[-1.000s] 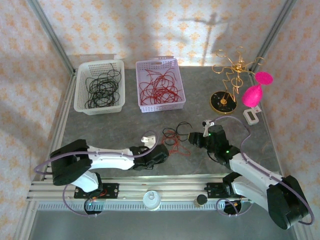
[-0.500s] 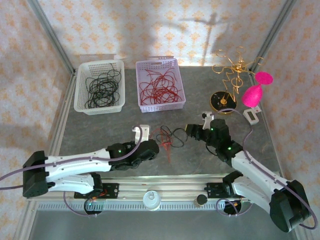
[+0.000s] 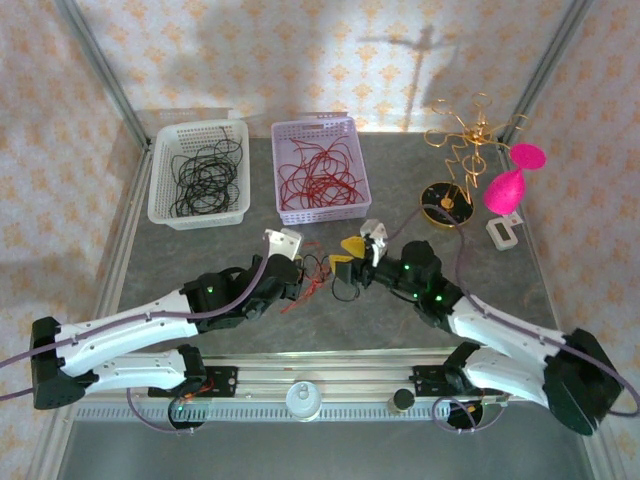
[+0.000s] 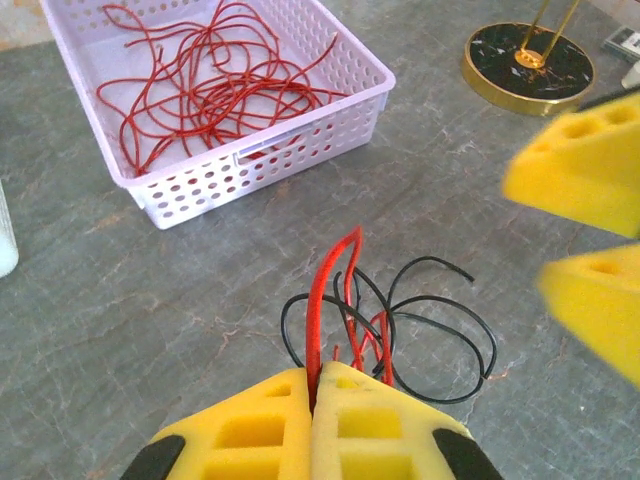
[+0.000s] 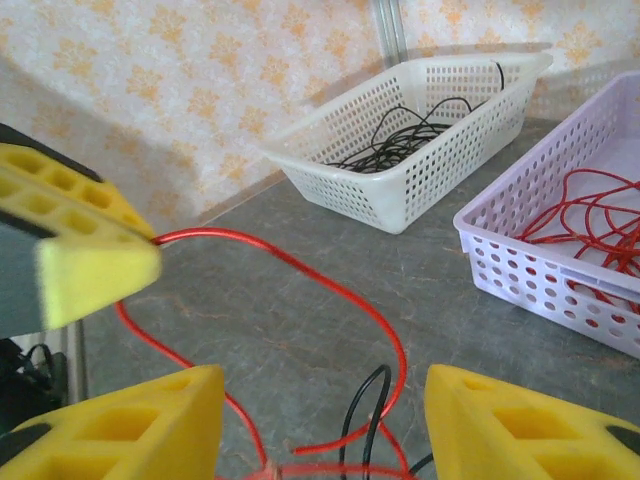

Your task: Untangle the cables

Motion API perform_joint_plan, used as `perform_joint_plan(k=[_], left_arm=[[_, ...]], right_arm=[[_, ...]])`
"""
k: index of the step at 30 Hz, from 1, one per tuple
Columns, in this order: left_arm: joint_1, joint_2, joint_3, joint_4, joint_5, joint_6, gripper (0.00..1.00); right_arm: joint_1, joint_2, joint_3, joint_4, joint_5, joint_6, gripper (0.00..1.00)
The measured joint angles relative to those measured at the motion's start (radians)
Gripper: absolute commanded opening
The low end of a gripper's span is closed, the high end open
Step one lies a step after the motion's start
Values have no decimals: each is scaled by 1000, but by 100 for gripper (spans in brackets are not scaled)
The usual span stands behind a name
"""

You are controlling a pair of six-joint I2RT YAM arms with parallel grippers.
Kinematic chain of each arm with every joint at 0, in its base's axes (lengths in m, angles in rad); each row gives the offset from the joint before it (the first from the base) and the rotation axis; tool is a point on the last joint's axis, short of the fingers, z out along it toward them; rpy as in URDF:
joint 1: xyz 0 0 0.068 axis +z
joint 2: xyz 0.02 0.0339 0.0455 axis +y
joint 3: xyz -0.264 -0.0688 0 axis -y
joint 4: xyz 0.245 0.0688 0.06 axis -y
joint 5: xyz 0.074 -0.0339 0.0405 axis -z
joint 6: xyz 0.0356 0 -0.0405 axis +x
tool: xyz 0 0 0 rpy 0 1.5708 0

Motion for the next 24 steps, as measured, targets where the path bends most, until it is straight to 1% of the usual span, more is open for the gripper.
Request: perform_joint_plan(k=[4, 6, 8, 11, 13, 15, 18, 21, 24], left_arm=[[0, 22, 37, 1, 29, 47, 0], [0, 37, 57, 2, 46, 66, 0], [0, 53, 75, 4, 58, 82, 0], [0, 79, 102, 3, 77, 103, 0], [0, 84, 116, 4, 87, 118, 0], [0, 79, 124, 4, 99, 128, 0], [0, 61, 126, 8, 115, 144, 0], [0, 43, 129, 7, 127, 151, 0], [0, 32, 144, 6, 125, 157, 0]], right_arm=[[4, 140, 53, 102, -1, 4, 50], [6, 185, 67, 141, 3, 13, 47], [14, 222, 79, 172, 27, 24, 42], [24, 266, 89, 209, 101, 55, 38], [26, 292, 92, 226, 158, 80, 38], [26, 322, 95, 234, 202, 105, 36], [26, 368, 95, 237, 270, 140, 30], [28, 400, 95, 237, 340, 176, 26], [28, 414, 95, 236, 385, 207, 25]])
